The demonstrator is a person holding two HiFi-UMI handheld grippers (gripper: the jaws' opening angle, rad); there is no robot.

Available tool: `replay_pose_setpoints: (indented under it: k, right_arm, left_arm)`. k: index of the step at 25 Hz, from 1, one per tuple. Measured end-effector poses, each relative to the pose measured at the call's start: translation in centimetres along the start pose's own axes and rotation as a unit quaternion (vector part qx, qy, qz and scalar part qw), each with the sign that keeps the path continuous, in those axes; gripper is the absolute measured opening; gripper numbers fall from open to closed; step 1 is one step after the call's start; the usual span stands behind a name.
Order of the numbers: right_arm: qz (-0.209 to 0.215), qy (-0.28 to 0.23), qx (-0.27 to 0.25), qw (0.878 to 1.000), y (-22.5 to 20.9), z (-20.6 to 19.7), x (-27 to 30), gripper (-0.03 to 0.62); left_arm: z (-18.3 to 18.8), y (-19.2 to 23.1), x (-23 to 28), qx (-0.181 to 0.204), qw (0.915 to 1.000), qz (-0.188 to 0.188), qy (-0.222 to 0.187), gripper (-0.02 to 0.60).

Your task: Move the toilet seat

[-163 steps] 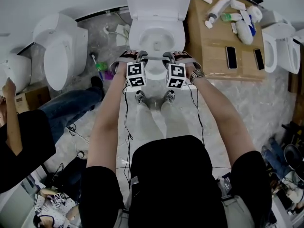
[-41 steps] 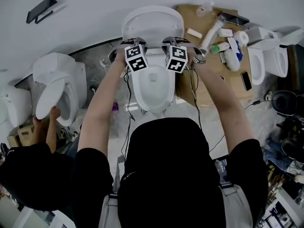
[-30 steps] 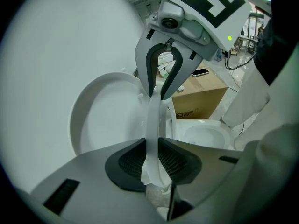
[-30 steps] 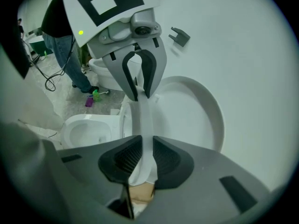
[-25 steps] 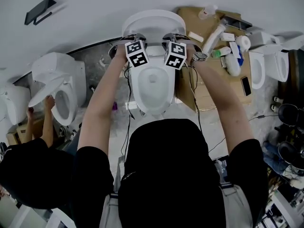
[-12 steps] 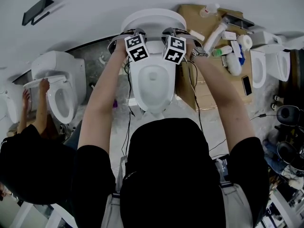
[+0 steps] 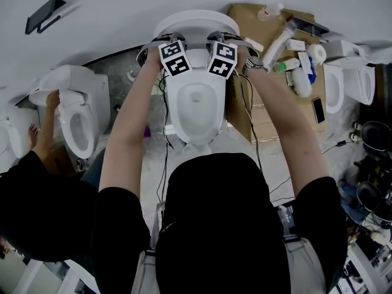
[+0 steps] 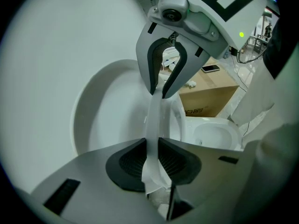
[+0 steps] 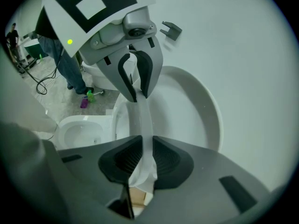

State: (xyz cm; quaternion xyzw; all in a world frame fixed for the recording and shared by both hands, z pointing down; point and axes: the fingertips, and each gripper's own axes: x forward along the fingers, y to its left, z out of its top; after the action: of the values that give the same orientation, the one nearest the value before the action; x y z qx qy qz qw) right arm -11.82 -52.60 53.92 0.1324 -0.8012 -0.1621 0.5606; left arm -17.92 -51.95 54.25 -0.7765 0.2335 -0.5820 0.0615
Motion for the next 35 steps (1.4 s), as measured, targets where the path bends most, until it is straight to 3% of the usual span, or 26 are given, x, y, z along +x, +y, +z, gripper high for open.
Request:
replay_pose_setpoints:
  k: [15, 23, 25, 27, 31, 35]
  right_arm:
    - [0.008, -0.013, 0.005, 1.0, -0.5, 0.3, 0.0, 0.077]
    - [0.005, -0.02, 0.006, 1.0, 0.0, 0.1, -0.1, 0.083]
    - [0.014, -0.012, 0.009, 1.0, 0.8, -0.3, 0.1, 0.168]
    - [0.027, -0.011, 0.021, 0.999, 1.5, -0.5, 0.0, 0.196]
    - [-0.004, -0.038, 0.048, 0.998, 1.0, -0.4, -1.3, 0.212]
    - [-0.035, -0.06, 0.091, 0.993, 0.6, -0.1, -2.7, 0.212]
  left_arm:
    - [-0.1, 0.6, 0.5, -0.009, 0.9999, 0.003, -0.004, 0.08]
    - [-0.2, -0.2, 0.3, 0.0, 0.9996, -0.029, -0.003, 0.091]
    - [-0.1, -0.9, 0.3, 0.004, 0.9994, -0.034, -0.003, 0.134]
    - [0.1, -1.3, 0.0, 0.002, 0.9995, -0.029, -0.01, 0.184]
    - [0.5, -0.9, -0.7, -0.037, 0.9986, -0.002, -0.038, 0.213]
    - [0.5, 0.1, -2.6, -0.096, 0.9905, 0.05, -0.085, 0.215]
